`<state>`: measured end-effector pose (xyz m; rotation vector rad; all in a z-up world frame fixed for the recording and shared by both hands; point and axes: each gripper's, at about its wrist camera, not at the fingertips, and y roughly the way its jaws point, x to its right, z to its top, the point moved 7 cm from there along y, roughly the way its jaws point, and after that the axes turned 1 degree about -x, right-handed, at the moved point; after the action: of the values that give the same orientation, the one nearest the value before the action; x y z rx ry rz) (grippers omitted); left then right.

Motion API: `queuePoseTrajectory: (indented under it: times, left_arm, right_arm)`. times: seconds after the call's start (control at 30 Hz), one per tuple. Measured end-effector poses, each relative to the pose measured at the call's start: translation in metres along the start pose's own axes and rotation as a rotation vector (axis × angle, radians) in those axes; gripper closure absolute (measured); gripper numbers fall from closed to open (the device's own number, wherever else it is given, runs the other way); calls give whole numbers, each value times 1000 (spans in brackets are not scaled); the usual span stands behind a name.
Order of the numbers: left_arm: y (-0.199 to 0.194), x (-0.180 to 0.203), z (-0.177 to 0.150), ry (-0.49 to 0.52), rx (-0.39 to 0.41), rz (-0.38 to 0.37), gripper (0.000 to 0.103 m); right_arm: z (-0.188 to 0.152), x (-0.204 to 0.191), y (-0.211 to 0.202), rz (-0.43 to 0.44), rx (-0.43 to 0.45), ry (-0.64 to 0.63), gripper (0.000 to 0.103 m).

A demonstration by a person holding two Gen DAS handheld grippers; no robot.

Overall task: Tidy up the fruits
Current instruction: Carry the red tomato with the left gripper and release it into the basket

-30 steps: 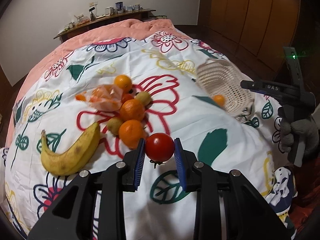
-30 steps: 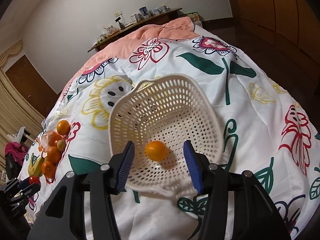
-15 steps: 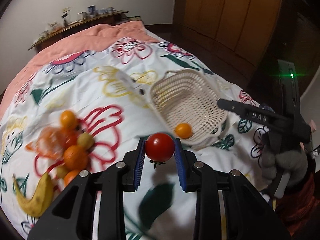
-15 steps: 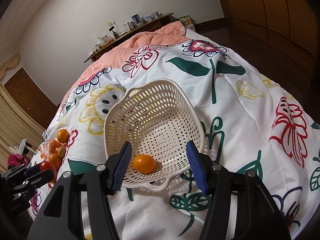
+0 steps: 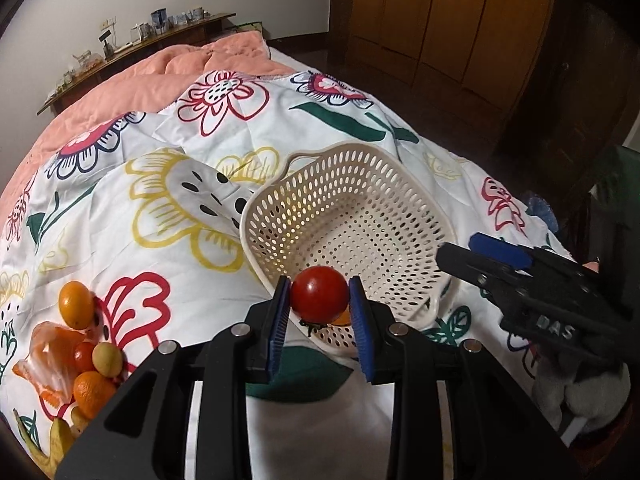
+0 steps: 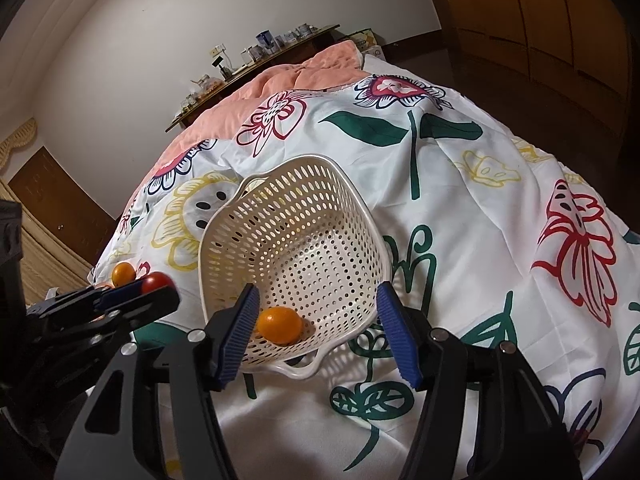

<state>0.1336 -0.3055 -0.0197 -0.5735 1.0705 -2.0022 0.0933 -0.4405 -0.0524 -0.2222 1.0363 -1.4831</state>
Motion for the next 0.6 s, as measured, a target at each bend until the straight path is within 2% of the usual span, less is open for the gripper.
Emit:
queuePoseTrajectory:
  times: [0.03, 0.1, 0.27, 0.37, 0.43, 0.57, 0.6]
  left_arm:
    - [3, -3, 0, -11, -6, 6, 48]
    - [5, -11, 0, -50, -1, 15, 34]
    - [3, -20, -2, -82, 3, 16, 33]
    - [-2, -22, -3, -81, 21, 35, 21]
    - [-7, -23, -3, -79, 40, 49, 13]
    - [-16, -25, -2, -74, 76, 68, 7]
    - [-19, -25, -2, -73, 85, 72, 6]
  right_arm:
    - [0, 0, 0, 5, -2, 4, 42]
    - [-1, 1, 0, 6, 0, 10, 42]
    - [0, 6, -2, 14, 11, 42, 42]
    - [3, 7, -7, 20, 38, 56, 42]
    - [5, 8, -13, 24, 70, 67, 37]
    - [13, 12, -26, 20, 164, 79, 28]
    - [14, 13, -29, 17, 185, 78, 23]
